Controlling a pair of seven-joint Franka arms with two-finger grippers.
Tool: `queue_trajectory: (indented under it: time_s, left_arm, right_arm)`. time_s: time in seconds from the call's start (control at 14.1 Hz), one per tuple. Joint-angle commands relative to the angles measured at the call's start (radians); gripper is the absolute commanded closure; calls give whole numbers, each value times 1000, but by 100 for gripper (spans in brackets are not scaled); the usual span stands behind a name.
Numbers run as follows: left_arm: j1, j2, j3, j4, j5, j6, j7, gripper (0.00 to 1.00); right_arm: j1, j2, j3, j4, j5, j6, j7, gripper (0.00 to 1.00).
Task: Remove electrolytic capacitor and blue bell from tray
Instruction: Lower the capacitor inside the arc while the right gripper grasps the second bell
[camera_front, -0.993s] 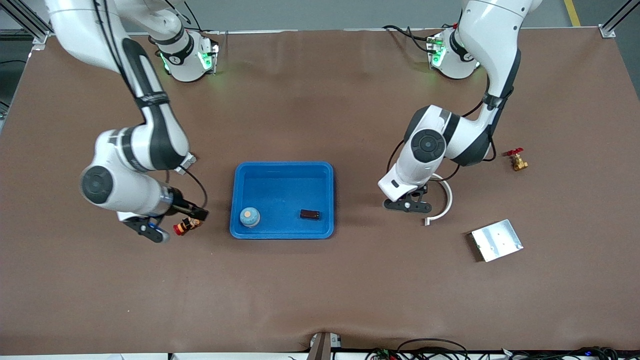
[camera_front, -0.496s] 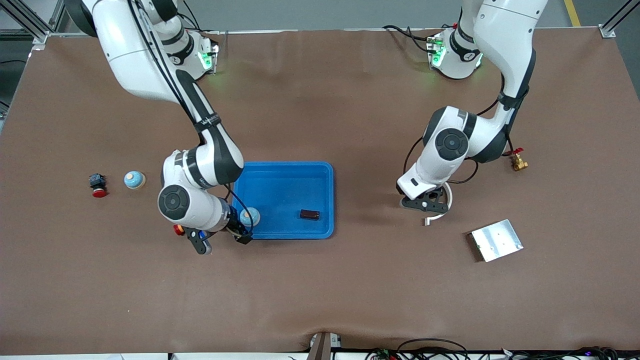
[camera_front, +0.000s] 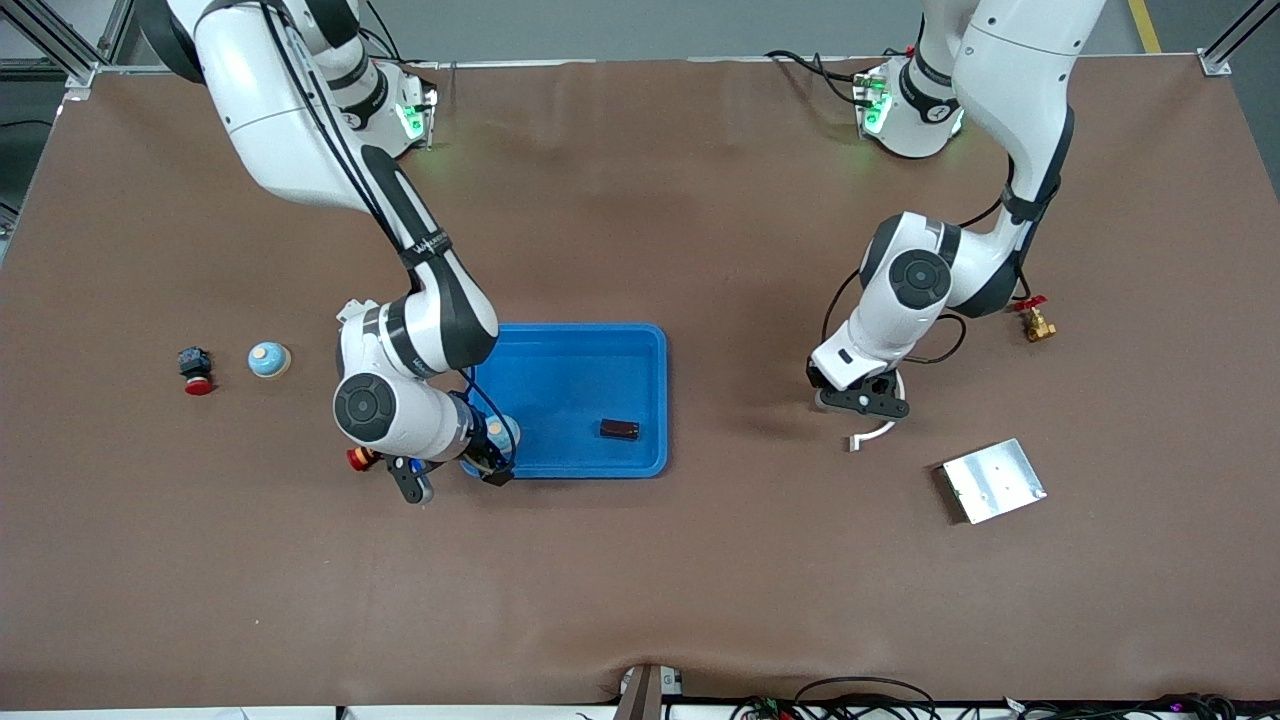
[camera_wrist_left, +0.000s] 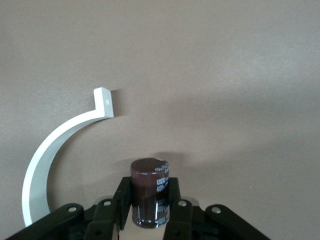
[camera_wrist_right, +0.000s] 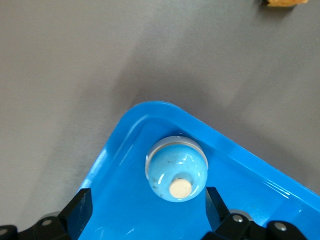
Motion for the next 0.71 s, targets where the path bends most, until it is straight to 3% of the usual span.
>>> queue_trajectory:
  time_s: [0.0,0.64]
  left_arm:
    - [29,-11,-6,-35,23,42,35,100]
    - [58,43,-7,-37,23,78,77,100]
  right_arm:
    - [-14,5,14,-20,2,8,14,0]
    - [-12,4,16,-46,11,3,31,0]
